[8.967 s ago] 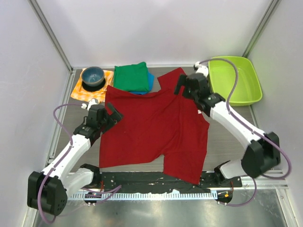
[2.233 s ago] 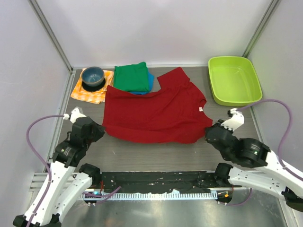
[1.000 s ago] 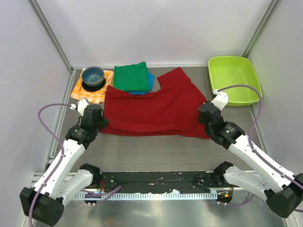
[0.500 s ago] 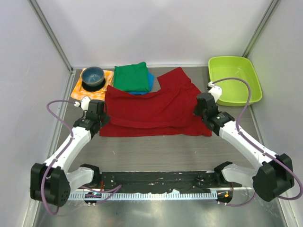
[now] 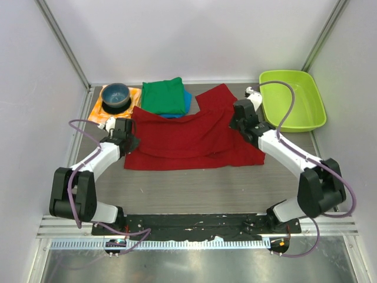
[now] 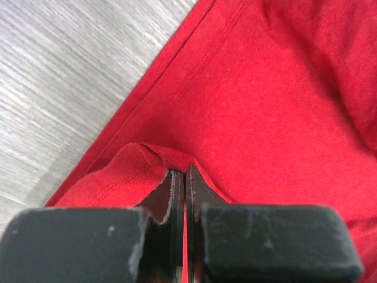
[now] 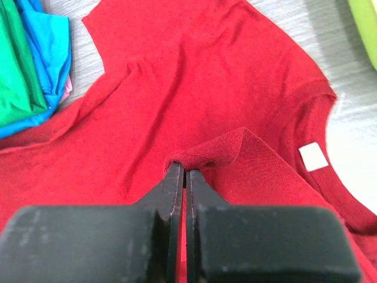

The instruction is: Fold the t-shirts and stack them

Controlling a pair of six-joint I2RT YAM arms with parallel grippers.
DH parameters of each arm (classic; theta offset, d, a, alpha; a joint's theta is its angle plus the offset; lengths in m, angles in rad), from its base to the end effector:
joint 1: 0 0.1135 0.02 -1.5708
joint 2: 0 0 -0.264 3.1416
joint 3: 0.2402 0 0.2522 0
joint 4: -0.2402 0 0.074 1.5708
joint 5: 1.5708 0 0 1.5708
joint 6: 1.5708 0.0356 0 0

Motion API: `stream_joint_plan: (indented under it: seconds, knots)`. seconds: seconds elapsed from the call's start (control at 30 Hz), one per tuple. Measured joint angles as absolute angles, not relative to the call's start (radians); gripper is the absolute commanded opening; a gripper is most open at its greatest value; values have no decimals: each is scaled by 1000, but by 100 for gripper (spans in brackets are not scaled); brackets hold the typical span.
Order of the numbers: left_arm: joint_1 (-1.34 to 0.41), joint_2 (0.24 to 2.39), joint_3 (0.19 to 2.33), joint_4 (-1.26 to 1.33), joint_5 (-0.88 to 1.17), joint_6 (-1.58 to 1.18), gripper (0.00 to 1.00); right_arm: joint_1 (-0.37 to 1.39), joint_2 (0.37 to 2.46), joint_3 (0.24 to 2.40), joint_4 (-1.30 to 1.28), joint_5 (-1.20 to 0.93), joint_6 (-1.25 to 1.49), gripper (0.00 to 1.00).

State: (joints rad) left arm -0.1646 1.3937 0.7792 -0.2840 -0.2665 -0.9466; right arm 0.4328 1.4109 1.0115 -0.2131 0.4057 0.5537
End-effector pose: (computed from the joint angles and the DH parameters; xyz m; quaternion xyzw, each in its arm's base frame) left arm 0.2735 -0.0359 0.1964 -0.3971 0.8483 -0.0659 0.3439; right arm 0.2912 0.1191 0.2728 0.1452 0.8620 0.0563 0.4824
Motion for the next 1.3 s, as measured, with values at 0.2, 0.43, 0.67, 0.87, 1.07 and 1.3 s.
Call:
stream_joint_plan:
  seconds: [0.2, 0.43, 0.67, 0.87, 1.07, 1.3]
  knots:
    - [-150, 1435, 799, -243, -265, -963, 35, 417, 1582, 1125, -179, 382, 551, 1]
    - [-139, 1491, 814, -245, -269, -986, 100, 400, 1825, 1312, -176, 368, 524, 97]
    - [-126, 1411, 798, -250, -228, -1004, 100, 400, 1763, 1231, -174, 396, 499, 98]
    - [-171, 1208, 710, -255, -156, -1020, 100, 443, 1483, 1089, -239, 362, 527, 98]
    - [-229, 1171, 642, -255, -96, -1023, 100, 541, 1449, 978, -241, 278, 570, 98]
    - [-258, 1230, 598, -224, -86, -1042, 100, 625, 1546, 977, -232, 141, 594, 98]
